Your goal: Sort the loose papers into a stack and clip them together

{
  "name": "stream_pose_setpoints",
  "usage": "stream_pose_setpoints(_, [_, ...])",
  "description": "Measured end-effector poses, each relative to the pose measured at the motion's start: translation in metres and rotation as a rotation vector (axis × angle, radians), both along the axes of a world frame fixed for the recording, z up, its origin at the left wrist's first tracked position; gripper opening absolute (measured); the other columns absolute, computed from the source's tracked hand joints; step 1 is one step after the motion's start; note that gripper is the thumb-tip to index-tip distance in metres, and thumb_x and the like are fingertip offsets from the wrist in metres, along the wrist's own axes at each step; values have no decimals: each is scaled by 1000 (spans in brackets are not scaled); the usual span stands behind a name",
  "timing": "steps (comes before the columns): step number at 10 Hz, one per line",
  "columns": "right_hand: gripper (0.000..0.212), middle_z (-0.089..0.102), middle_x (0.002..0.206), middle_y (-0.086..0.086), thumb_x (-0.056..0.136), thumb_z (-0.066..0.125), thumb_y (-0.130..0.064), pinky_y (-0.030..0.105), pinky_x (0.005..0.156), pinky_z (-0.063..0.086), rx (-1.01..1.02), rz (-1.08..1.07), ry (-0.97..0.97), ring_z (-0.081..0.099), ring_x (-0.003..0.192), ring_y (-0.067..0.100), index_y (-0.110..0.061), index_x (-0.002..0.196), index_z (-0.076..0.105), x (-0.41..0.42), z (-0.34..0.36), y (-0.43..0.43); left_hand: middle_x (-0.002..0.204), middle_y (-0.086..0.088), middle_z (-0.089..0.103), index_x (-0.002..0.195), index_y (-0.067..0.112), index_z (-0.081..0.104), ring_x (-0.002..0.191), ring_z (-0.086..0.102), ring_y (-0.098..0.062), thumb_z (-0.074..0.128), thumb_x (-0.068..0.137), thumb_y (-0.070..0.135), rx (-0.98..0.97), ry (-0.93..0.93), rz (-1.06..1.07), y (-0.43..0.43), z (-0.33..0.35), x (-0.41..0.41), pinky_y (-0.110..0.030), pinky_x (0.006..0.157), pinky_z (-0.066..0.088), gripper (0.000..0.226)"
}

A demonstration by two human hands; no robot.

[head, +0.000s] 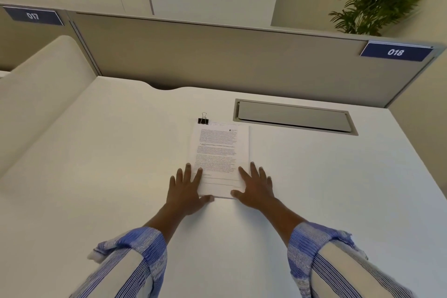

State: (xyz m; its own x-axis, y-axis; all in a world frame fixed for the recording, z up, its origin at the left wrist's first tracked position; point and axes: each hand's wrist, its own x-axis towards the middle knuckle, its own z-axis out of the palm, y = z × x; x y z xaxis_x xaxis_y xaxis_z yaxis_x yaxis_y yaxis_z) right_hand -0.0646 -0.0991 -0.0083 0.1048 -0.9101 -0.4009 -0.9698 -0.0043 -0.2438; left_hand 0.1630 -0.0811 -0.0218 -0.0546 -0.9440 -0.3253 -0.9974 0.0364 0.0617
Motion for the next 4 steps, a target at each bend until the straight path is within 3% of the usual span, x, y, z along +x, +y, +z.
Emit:
stream_pose_setpoints(1, [96,-15,168,6,87,53,-69,59,122,0,44,41,30,-12,155,35,-34,160,1,-8,1,-6,168,-12,-17,160,30,-8,155,-4,-40,38,81,84,50,4,23,-7,1,6,-55,124,6,106])
stream_pose_setpoints(3, [92,-3,170,8,87,56,-65,52,124,12,-34,3,8,3,156,30,-26,160,15,-35,2,11,166,-19,-17,161,22,-7,154,-8,-43,39,67,95,28,-6,24,-7,7,-1,-56,123,2,127])
stream_pose_setpoints(4, [86,4,170,7,88,53,-65,48,122,19,-120,-22,50,11,155,29,-26,158,21,-59,-3,31,167,-21,-11,161,18,1,154,-6,-42,19,63,100,-23,30,-77,7,4,-24,-55,124,2,130])
